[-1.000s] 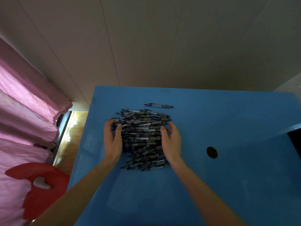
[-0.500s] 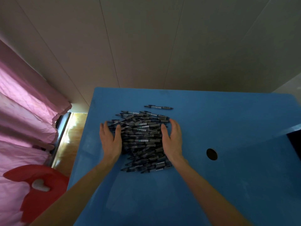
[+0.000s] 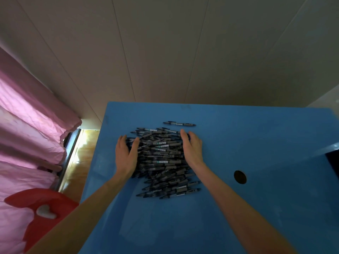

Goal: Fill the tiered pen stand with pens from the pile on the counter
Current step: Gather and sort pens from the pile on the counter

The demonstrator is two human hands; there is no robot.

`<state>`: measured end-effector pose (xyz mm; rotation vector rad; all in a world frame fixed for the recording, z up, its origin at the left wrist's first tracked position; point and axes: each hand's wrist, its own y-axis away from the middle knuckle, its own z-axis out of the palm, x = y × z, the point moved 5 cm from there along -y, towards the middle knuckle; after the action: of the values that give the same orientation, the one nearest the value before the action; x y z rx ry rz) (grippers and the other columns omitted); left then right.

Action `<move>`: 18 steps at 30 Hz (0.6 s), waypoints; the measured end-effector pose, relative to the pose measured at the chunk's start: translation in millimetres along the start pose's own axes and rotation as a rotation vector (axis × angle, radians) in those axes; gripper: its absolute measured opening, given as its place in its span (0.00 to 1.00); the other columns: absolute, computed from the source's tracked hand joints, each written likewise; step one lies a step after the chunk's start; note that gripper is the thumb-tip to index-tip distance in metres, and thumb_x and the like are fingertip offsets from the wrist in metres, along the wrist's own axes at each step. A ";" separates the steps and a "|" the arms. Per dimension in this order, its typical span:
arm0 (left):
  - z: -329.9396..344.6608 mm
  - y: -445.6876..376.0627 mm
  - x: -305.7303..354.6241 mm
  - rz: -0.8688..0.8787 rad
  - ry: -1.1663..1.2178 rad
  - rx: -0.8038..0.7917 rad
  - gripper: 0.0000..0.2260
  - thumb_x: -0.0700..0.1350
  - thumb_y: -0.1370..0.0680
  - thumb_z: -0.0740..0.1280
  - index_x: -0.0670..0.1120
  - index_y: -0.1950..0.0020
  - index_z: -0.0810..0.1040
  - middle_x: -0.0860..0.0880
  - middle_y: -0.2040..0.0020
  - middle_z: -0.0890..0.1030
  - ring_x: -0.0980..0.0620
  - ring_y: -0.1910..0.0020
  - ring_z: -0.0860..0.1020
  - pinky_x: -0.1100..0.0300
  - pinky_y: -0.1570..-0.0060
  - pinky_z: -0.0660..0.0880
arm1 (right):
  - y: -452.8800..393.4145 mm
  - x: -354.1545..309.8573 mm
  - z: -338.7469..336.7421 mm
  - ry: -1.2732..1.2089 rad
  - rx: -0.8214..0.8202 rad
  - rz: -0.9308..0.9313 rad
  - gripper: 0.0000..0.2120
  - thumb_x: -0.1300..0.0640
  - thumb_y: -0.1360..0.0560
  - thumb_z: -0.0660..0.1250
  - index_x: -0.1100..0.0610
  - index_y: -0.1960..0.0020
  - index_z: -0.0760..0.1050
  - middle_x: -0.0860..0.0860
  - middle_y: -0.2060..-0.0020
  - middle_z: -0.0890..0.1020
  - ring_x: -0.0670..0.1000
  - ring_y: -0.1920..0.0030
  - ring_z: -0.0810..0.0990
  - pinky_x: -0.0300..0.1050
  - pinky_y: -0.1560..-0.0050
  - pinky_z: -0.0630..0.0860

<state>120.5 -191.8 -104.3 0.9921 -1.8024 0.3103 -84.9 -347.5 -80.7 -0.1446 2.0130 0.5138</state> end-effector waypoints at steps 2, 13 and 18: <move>-1.4 1.2 1.2 0.031 -0.016 0.018 0.36 0.67 0.20 0.59 0.47 0.18 0.58 0.50 0.18 0.59 0.50 0.20 0.58 0.45 0.21 0.58 | -3.6 -0.9 1.4 0.003 -0.018 0.002 0.38 0.31 0.20 0.54 0.57 0.22 0.64 0.50 0.26 0.68 0.50 0.25 0.62 0.52 0.24 0.61; -20.7 -32.5 6.3 0.073 -0.083 0.101 0.14 0.44 0.17 0.65 0.43 0.34 0.79 0.46 0.38 0.81 0.46 0.38 0.78 0.53 0.39 0.75 | -44.6 5.5 -28.2 0.057 -0.010 0.018 0.21 0.67 0.20 0.65 0.59 0.28 0.73 0.51 0.38 0.79 0.47 0.40 0.77 0.42 0.35 0.74; -32.1 -53.8 5.1 0.190 -0.235 0.014 0.09 0.40 0.19 0.70 0.43 0.40 0.84 0.45 0.41 0.82 0.45 0.41 0.80 0.54 0.40 0.75 | -53.5 10.5 -39.1 0.221 -0.038 -0.173 0.17 0.67 0.25 0.74 0.60 0.37 0.80 0.49 0.48 0.83 0.48 0.49 0.82 0.45 0.39 0.79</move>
<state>180.7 -208.6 -97.4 0.8979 -2.1174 0.3348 -105.1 -410.8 -90.0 -0.4105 2.1806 0.4414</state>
